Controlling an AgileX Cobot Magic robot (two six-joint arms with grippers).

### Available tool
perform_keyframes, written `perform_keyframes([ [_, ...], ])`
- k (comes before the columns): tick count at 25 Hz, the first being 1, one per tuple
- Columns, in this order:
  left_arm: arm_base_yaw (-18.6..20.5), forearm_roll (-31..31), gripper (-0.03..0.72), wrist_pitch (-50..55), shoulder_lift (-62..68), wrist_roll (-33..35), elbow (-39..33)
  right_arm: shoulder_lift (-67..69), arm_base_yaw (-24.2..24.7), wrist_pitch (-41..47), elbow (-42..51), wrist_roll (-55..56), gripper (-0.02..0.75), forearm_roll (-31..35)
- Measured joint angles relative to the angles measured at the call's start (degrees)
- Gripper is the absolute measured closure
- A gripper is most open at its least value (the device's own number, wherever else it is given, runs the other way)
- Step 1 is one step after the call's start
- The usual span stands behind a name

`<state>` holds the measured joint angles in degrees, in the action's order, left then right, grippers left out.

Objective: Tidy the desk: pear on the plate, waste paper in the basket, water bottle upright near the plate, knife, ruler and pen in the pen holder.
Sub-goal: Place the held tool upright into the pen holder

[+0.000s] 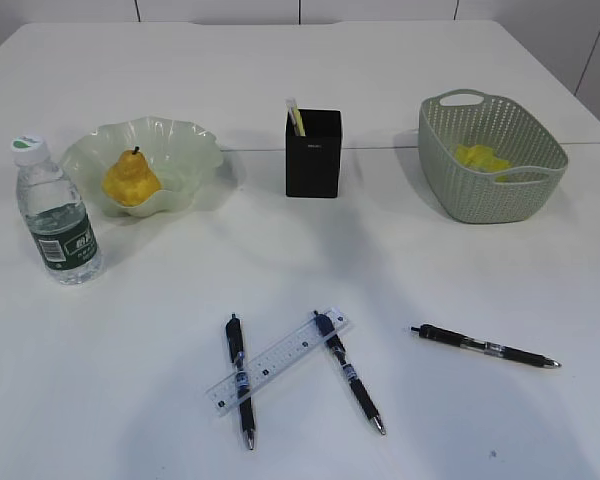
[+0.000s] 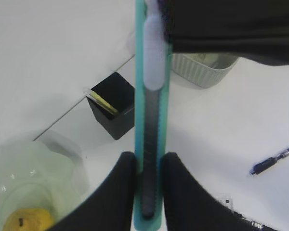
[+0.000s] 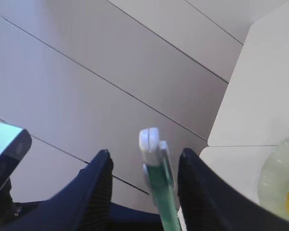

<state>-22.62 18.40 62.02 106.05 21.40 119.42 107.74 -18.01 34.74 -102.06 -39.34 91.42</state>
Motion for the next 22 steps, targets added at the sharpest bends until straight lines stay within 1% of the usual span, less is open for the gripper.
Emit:
perform_keyframes([
  [4, -1.6, 0.0, 0.583, 0.0, 0.0, 0.2, 0.0, 0.0, 0.0, -0.2, 0.0, -0.1, 0.401, 0.2],
  [7, -2.0, 0.0, 0.583, -0.2, 0.0, 0.3, 0.0, 0.0, 0.0, -0.2, 0.0, -0.1, 0.401, 0.4],
  [18, -2.1, -0.7, 0.583, -0.6, 0.0, 0.3, 0.0, 0.0, 0.0, 0.1, 0.0, -0.2, 0.403, 0.4],
  [22, -2.1, -1.1, 0.583, -0.9, -0.1, 0.4, 0.0, 0.0, 0.0, 0.1, 0.0, -0.3, 0.440, 0.4],
])
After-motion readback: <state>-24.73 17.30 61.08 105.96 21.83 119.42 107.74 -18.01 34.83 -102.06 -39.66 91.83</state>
